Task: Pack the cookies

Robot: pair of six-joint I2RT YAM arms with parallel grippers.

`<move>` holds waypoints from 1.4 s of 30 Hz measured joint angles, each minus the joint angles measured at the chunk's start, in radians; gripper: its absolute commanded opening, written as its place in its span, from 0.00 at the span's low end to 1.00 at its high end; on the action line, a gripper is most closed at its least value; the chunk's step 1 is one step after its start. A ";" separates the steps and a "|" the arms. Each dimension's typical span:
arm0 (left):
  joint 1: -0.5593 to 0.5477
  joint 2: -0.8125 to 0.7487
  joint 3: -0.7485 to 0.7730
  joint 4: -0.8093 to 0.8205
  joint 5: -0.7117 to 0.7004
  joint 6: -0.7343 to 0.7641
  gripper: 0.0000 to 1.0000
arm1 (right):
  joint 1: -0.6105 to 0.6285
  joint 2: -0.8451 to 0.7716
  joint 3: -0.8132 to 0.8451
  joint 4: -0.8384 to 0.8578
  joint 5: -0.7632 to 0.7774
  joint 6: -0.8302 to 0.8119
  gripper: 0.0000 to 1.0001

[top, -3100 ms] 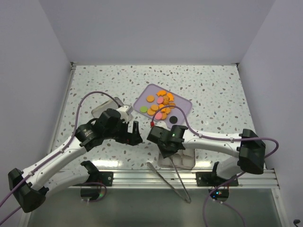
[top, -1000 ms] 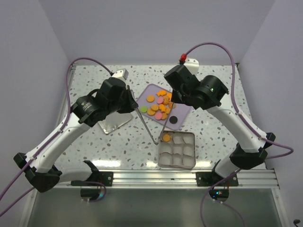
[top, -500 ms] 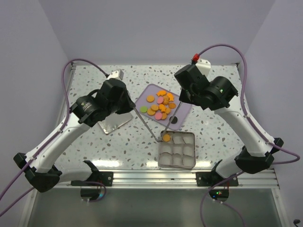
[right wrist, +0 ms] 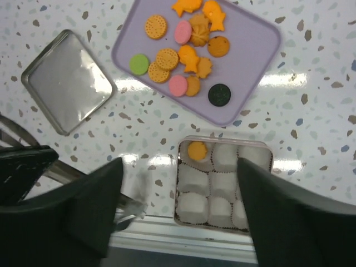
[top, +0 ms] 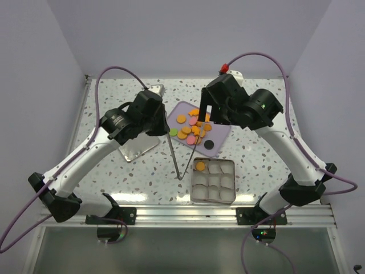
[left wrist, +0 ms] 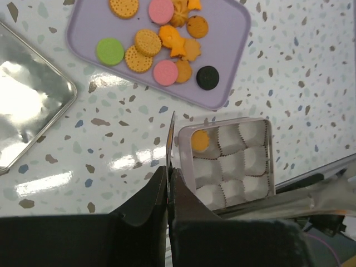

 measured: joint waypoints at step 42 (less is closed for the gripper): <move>0.549 0.076 -0.171 1.808 1.141 -0.842 0.00 | -0.021 -0.088 0.079 0.582 -0.722 -0.327 0.99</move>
